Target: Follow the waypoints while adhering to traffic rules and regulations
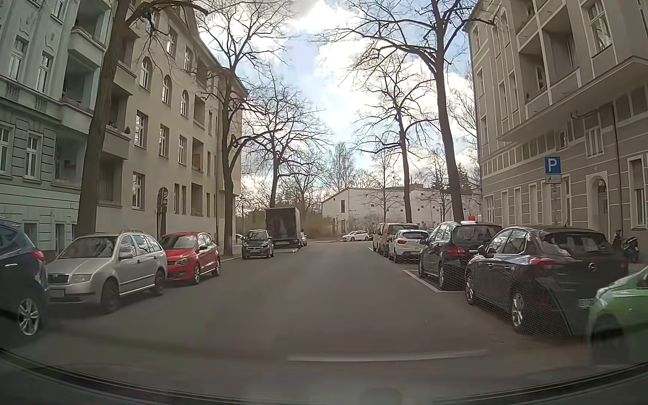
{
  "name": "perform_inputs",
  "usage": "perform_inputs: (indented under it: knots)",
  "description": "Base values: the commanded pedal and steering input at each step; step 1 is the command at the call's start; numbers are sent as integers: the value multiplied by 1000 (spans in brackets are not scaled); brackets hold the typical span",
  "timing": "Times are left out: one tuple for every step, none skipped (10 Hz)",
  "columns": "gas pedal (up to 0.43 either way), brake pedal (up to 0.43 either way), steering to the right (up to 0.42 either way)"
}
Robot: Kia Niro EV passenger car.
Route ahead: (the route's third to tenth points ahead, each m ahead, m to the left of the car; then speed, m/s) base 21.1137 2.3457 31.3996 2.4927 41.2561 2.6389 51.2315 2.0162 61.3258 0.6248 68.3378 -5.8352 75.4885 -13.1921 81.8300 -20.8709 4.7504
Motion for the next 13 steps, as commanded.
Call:
perform_inputs:
  knots:
    - [39, 24, -6]
    - [39, 24, -6]
    - [39, 24, -6]
    - [28, 24, -7]
    - [28, 24, -6]
    - [28, 24, -6]
    - [28, 24, -6]
    - [28, 24, -5]
    - [28, 24, -5]
    - [28, 24, -5]
    - [28, 24, -5]
    - [28, 24, -5]
    - [28, 24, -5]
